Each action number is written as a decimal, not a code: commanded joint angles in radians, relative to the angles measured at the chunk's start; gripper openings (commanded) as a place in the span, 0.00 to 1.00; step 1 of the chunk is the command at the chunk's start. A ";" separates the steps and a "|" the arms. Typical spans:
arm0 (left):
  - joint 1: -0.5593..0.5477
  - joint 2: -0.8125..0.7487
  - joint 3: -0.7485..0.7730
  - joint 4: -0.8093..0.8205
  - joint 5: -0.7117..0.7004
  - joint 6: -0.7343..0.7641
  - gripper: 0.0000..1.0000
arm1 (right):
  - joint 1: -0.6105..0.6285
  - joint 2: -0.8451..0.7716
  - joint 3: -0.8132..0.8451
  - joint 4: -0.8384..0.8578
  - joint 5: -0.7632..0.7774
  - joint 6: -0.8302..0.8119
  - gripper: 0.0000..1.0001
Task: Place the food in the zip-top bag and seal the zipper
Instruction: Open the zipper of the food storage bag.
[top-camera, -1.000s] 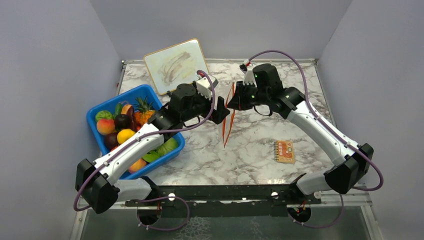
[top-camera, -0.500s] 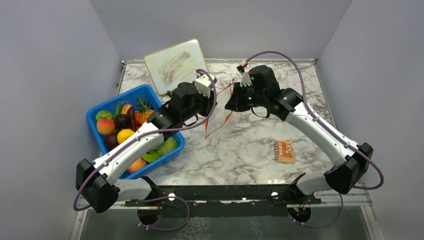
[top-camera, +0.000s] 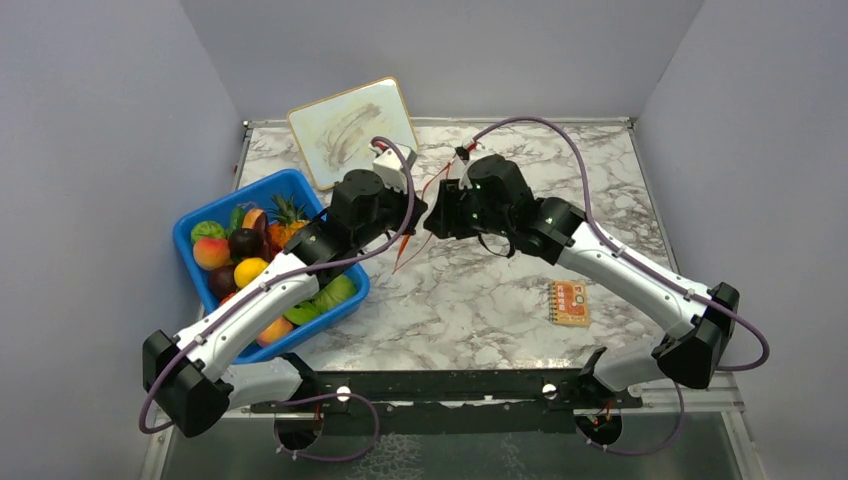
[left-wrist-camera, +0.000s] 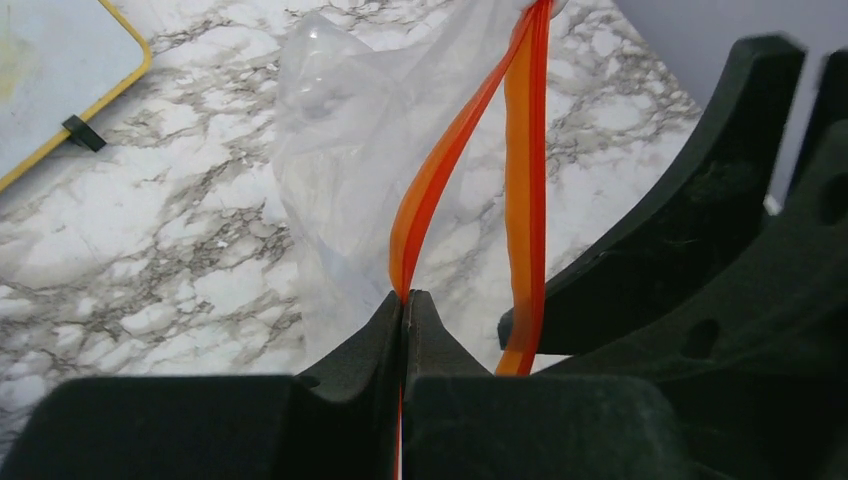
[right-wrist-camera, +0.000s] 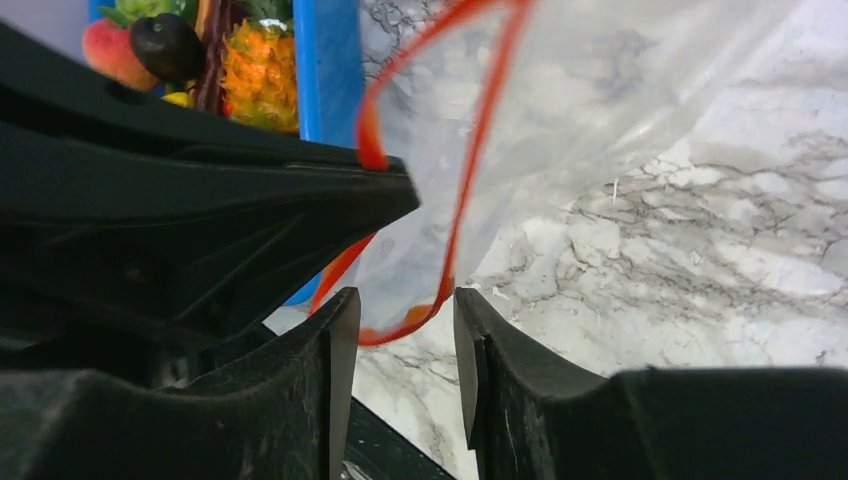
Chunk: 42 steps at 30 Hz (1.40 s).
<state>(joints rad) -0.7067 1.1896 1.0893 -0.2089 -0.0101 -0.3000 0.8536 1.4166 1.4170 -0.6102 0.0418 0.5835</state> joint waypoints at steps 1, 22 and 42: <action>0.004 -0.097 -0.040 0.046 -0.028 -0.161 0.00 | 0.035 -0.029 -0.066 0.083 0.134 0.111 0.41; 0.084 -0.177 -0.055 -0.177 -0.140 -0.103 0.00 | 0.053 -0.317 -0.305 0.264 0.405 0.030 0.01; 0.092 -0.159 -0.115 0.016 0.353 -0.193 0.69 | 0.053 -0.245 -0.309 0.347 0.201 0.006 0.01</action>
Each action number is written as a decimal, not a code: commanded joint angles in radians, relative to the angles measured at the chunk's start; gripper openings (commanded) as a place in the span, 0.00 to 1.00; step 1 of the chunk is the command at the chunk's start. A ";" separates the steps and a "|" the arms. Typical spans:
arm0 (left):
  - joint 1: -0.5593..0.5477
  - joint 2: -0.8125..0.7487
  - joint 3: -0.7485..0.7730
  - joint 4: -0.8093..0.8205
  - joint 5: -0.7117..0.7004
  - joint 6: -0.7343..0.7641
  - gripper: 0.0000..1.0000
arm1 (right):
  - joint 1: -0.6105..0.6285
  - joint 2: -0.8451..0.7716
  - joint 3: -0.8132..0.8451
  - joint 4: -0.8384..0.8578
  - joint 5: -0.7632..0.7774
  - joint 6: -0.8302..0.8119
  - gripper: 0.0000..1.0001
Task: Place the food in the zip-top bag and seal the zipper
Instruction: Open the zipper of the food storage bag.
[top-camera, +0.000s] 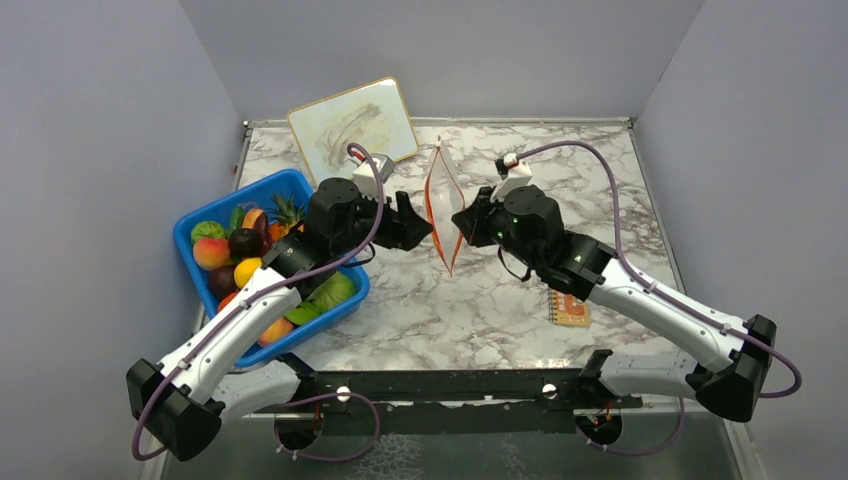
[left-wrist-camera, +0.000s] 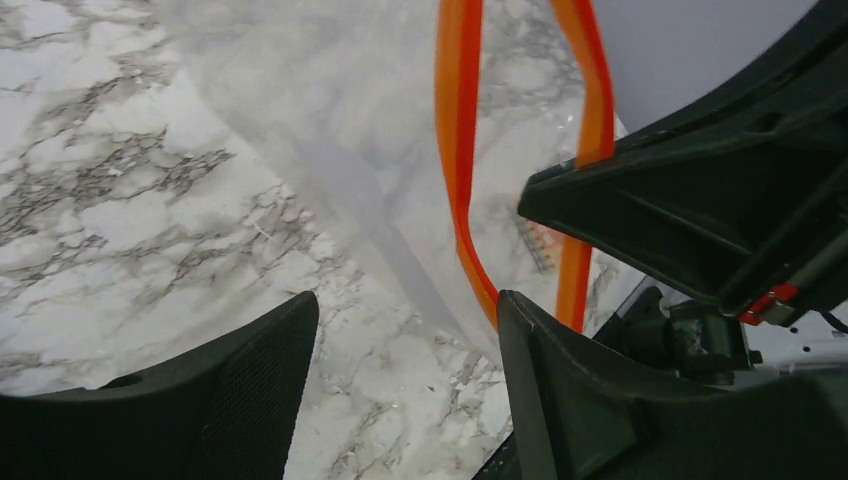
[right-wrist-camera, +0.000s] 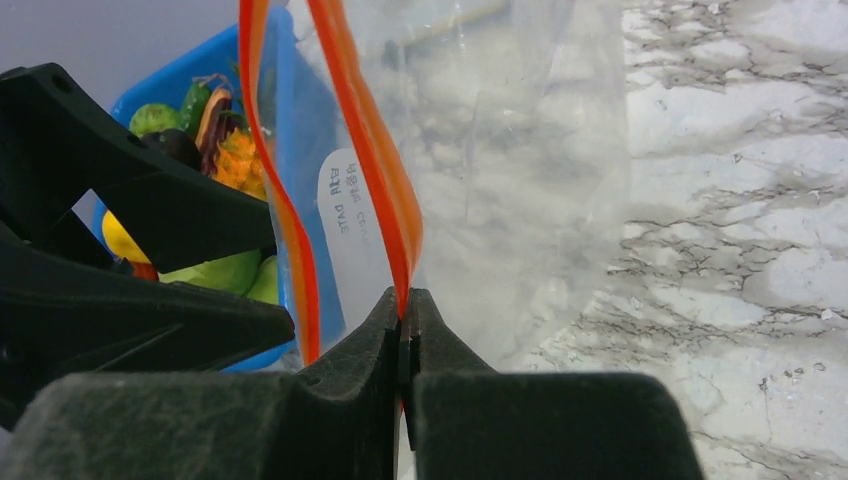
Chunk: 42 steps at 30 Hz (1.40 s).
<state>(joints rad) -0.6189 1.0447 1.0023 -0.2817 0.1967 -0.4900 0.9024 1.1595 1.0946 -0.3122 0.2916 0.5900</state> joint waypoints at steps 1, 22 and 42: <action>0.003 -0.013 -0.032 0.097 0.149 0.003 0.71 | 0.004 0.017 0.017 0.050 -0.053 -0.001 0.01; 0.003 0.156 0.070 0.015 -0.108 0.170 0.72 | 0.004 0.087 0.045 0.027 -0.038 -0.019 0.01; 0.033 0.130 0.054 -0.116 -0.203 0.217 0.00 | 0.003 0.042 0.093 -0.149 0.257 -0.060 0.01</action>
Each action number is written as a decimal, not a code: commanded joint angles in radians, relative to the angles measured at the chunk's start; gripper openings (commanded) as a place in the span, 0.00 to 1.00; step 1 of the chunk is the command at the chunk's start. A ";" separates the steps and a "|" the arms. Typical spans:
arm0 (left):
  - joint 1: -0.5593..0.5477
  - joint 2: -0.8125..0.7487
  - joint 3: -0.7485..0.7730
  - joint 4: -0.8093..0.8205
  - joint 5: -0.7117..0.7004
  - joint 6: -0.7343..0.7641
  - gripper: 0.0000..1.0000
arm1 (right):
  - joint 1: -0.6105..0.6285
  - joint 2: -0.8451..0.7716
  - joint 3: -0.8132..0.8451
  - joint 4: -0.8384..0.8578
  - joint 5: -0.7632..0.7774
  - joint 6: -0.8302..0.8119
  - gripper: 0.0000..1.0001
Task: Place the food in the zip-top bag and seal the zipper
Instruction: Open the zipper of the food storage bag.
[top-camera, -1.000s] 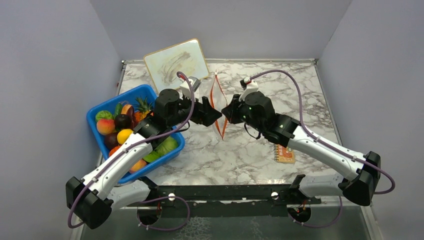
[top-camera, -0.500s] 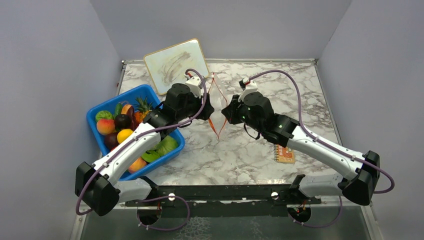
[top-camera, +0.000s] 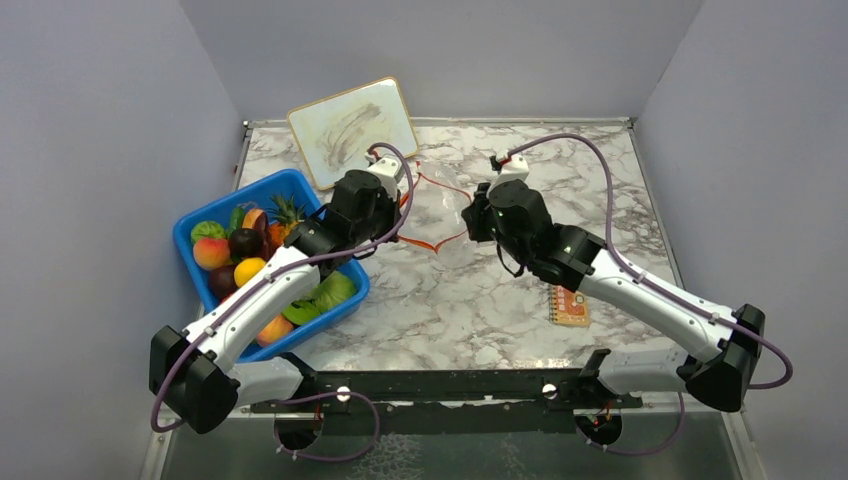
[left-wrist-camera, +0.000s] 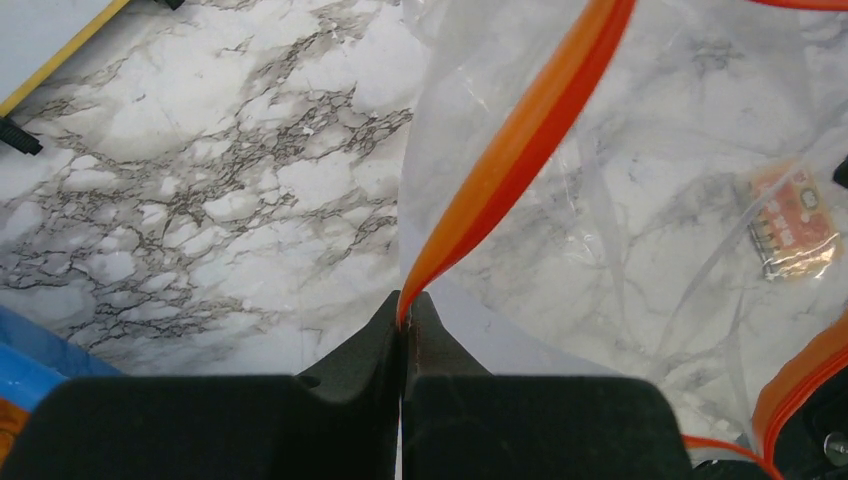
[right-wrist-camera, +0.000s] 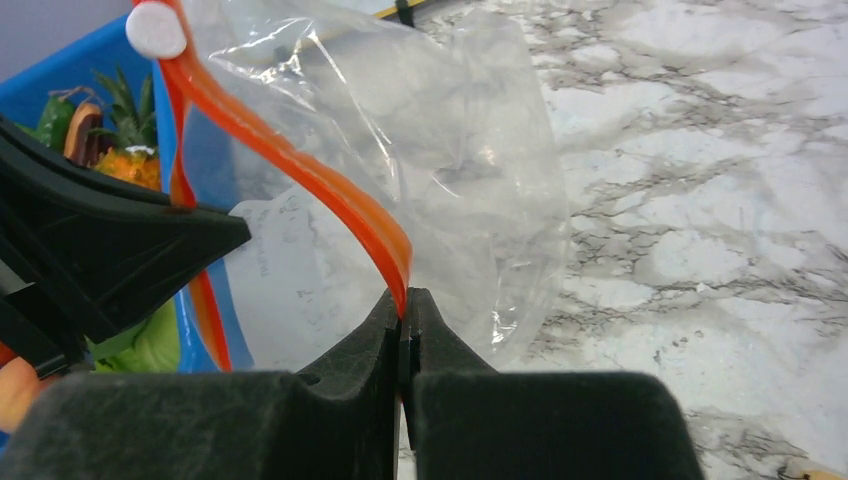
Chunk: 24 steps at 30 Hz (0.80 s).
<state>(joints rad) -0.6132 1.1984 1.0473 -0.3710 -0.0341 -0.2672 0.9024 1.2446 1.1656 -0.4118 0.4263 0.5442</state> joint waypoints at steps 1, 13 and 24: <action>0.038 -0.027 0.010 -0.026 0.050 -0.017 0.00 | 0.003 -0.051 0.019 -0.048 0.125 -0.020 0.01; 0.140 -0.047 -0.021 -0.022 0.194 -0.124 0.02 | -0.003 -0.086 -0.029 -0.024 0.045 -0.001 0.01; 0.141 -0.139 -0.031 0.032 0.308 -0.136 0.62 | -0.003 -0.059 -0.072 0.056 -0.155 0.005 0.01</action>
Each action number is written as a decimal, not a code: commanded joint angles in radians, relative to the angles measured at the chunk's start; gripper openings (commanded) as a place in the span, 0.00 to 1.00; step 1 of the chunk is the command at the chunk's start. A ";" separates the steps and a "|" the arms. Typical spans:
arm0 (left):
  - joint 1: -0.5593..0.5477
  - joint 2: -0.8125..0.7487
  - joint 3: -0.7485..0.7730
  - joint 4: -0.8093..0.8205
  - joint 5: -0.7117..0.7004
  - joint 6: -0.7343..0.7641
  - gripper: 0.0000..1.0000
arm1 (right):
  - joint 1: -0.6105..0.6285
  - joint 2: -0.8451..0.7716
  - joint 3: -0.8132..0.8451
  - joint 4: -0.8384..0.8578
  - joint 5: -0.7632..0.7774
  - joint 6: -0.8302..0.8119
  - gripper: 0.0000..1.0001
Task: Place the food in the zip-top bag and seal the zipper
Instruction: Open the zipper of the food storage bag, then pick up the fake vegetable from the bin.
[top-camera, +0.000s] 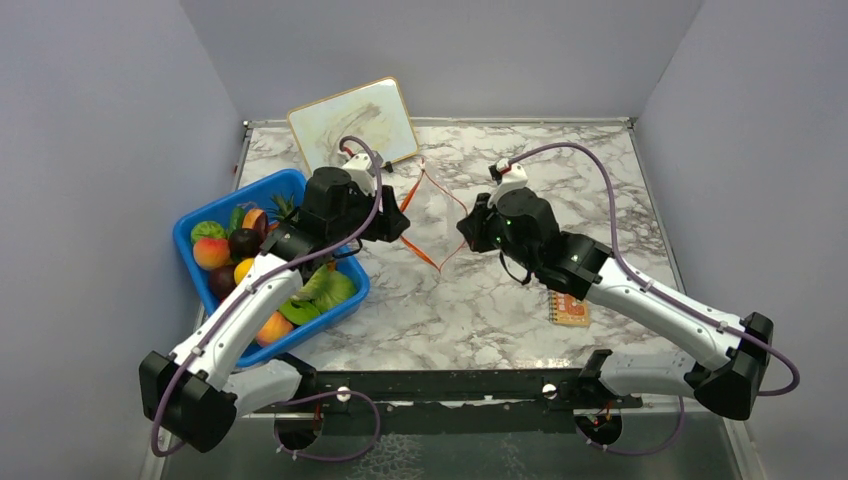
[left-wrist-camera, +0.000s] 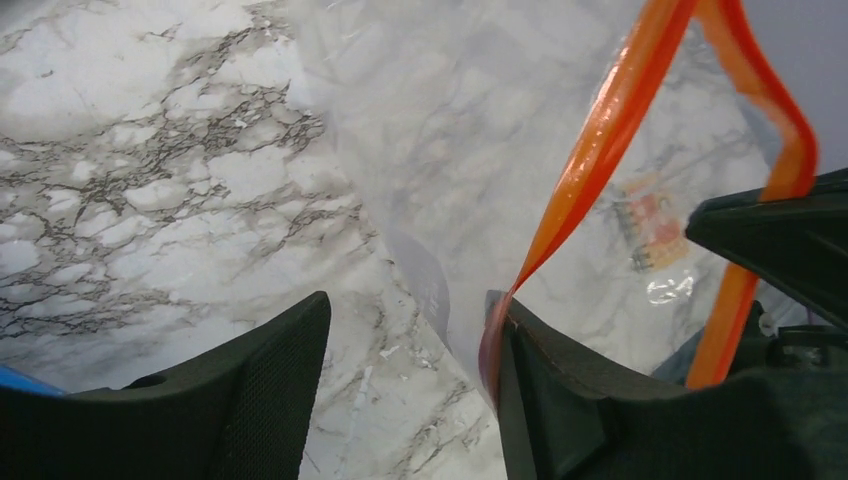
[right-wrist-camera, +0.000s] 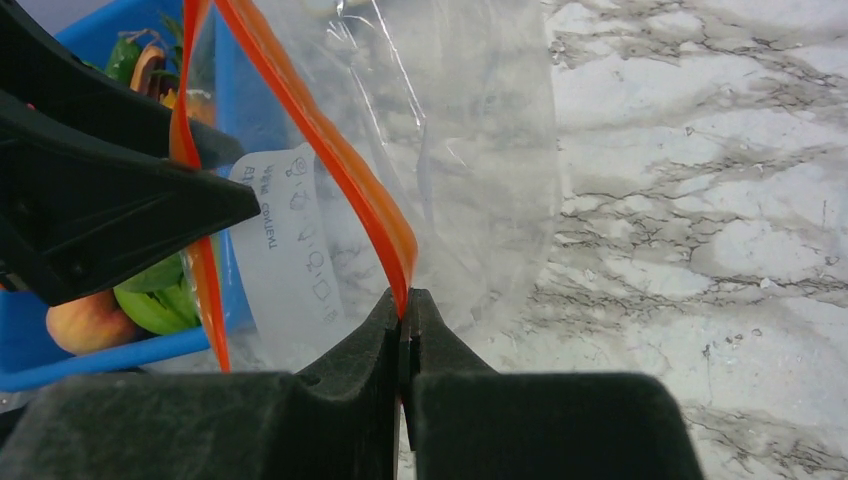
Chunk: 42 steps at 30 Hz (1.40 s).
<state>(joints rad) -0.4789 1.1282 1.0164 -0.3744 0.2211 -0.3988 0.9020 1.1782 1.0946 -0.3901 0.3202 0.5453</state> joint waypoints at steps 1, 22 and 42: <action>0.006 -0.080 0.005 0.031 0.061 -0.009 0.65 | -0.003 0.008 0.001 0.024 -0.035 0.004 0.01; 0.008 -0.209 -0.062 -0.072 -0.432 -0.084 0.88 | -0.003 0.008 0.102 -0.205 0.180 -0.080 0.01; 0.029 -0.266 -0.021 -0.521 -0.706 -0.342 0.95 | -0.003 0.063 -0.029 -0.032 -0.002 -0.106 0.01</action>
<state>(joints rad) -0.4572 0.9146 0.9867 -0.7967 -0.3935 -0.6678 0.9012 1.2606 1.0798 -0.4683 0.3233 0.4561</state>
